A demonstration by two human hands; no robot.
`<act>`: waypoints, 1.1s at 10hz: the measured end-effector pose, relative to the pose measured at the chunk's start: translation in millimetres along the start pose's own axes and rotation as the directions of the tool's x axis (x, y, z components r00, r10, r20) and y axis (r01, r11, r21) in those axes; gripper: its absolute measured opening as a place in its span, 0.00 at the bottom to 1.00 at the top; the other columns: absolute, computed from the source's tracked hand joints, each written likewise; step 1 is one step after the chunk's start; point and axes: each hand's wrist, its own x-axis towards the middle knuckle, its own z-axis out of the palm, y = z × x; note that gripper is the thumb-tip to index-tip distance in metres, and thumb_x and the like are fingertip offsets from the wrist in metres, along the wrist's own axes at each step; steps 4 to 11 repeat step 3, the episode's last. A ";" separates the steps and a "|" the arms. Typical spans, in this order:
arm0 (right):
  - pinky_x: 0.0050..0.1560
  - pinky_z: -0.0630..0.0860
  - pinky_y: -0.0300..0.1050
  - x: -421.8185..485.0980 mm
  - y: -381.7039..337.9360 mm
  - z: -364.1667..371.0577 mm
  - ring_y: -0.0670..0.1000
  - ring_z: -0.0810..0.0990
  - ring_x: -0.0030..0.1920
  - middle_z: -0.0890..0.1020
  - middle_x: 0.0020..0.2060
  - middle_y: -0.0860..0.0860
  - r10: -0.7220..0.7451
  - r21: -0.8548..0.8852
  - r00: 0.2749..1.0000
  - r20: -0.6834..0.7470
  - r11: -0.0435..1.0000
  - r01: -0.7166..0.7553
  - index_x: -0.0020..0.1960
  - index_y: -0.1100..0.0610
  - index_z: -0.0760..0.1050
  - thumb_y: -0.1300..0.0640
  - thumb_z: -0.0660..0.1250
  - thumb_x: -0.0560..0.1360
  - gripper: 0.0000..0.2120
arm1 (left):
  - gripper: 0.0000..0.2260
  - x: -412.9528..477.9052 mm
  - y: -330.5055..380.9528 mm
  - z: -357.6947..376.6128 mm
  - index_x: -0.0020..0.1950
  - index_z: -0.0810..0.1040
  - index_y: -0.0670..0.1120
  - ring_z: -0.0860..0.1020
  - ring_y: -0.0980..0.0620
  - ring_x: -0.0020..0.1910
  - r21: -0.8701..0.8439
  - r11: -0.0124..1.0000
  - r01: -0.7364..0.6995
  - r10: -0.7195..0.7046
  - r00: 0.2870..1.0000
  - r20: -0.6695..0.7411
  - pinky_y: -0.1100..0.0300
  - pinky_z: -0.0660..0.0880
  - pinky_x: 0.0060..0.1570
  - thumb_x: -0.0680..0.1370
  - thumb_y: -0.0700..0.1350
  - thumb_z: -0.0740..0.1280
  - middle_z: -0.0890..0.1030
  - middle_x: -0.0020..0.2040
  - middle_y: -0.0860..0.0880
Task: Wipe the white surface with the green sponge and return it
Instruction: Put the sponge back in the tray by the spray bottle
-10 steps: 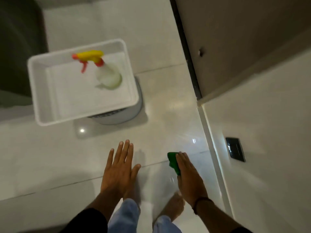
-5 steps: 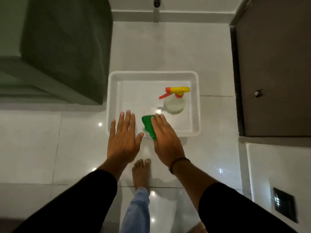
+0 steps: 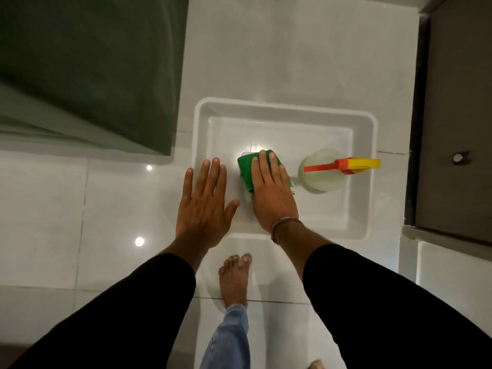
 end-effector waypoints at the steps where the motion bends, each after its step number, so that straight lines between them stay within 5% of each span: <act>1: 0.81 0.48 0.60 -2.7 -0.6 6.7 0.60 0.41 0.82 0.47 0.83 0.58 0.016 -0.007 1.000 0.016 1.000 -0.016 0.83 0.59 0.43 0.54 0.58 0.83 0.35 | 0.38 -1.5 0.9 2.5 0.89 0.52 0.41 0.48 0.39 0.89 0.011 1.000 0.004 -0.004 1.000 -0.018 0.39 0.43 0.87 0.86 0.65 0.47 0.51 0.90 0.40; 3: 0.80 0.51 0.61 -14.4 -10.8 -19.9 0.60 0.42 0.82 0.47 0.83 0.60 0.049 0.032 0.999 0.012 0.998 -0.049 0.82 0.61 0.43 0.44 0.58 0.82 0.39 | 0.38 -9.0 3.5 -18.4 0.89 0.51 0.41 0.47 0.40 0.89 -0.036 0.999 0.029 -0.031 0.999 -0.037 0.40 0.44 0.87 0.86 0.66 0.45 0.50 0.90 0.40; 11: 0.80 0.51 0.61 -14.4 -10.8 -19.9 0.60 0.42 0.82 0.47 0.83 0.60 0.049 0.032 0.999 0.012 0.998 -0.049 0.82 0.61 0.43 0.44 0.58 0.82 0.39 | 0.38 -9.0 3.5 -18.4 0.89 0.51 0.41 0.47 0.40 0.89 -0.036 0.999 0.029 -0.031 0.999 -0.037 0.40 0.44 0.87 0.86 0.66 0.45 0.50 0.90 0.40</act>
